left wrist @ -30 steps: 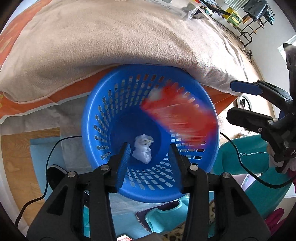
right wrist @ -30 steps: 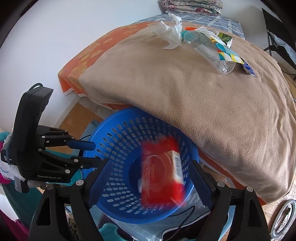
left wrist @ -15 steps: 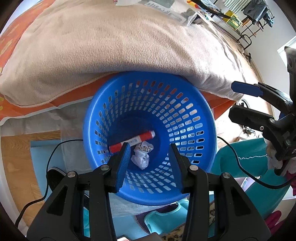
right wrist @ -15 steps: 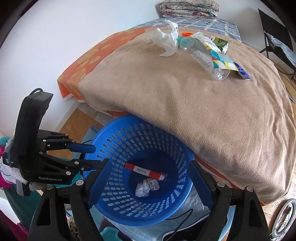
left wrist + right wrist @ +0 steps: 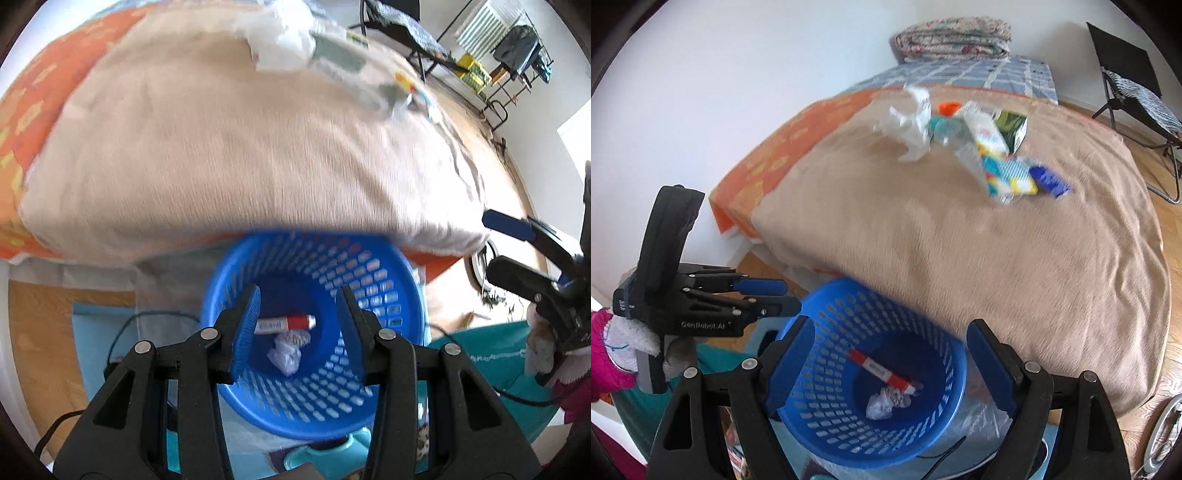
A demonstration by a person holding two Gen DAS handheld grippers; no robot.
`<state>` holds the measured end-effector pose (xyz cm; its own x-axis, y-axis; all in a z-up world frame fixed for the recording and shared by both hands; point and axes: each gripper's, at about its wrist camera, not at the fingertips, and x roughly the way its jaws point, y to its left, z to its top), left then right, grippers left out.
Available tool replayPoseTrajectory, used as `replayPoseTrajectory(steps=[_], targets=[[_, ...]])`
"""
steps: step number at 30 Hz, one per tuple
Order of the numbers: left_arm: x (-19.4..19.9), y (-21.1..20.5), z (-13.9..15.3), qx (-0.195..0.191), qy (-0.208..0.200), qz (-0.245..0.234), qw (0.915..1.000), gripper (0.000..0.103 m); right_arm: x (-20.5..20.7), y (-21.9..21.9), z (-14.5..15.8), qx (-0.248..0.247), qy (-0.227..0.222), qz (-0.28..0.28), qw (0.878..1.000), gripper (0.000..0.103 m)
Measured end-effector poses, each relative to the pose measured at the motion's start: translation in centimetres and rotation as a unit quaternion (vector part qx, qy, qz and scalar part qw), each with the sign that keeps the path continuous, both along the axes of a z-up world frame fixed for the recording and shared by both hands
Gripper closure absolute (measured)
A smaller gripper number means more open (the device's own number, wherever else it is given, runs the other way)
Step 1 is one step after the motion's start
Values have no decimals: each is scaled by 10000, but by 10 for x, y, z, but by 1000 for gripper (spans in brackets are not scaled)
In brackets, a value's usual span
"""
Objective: Collect trash
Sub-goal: 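Open both grippers to drop the tissue and red box into the basket, then move the left gripper to the white plastic bag while the right approaches the white carton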
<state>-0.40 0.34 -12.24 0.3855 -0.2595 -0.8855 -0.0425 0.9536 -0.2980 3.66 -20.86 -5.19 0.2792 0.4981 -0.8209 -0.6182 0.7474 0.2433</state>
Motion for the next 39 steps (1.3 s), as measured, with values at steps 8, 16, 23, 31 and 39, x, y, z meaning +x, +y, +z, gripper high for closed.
replayPoseTrajectory(steps=[8, 16, 23, 31, 39], targets=[[39, 19, 38, -109, -398, 291, 9987, 60, 29, -8, 30, 275, -276, -320, 9987, 15], [95, 49, 60, -231, -632, 690, 9953, 38, 69, -9, 46, 524, -227, -577, 9967, 15], [147, 72, 64, -399, -709, 1154, 9900, 38, 103, -1, 49, 453, -223, -665, 9965, 15], [186, 82, 40, -734, -458, 1459, 9855, 38, 159, 13, 33, 411, 156, -793, 9959, 16], [218, 73, 26, -736, -413, 1479, 9854, 38, 207, 28, 10, 364, 481, -1118, 9919, 29]])
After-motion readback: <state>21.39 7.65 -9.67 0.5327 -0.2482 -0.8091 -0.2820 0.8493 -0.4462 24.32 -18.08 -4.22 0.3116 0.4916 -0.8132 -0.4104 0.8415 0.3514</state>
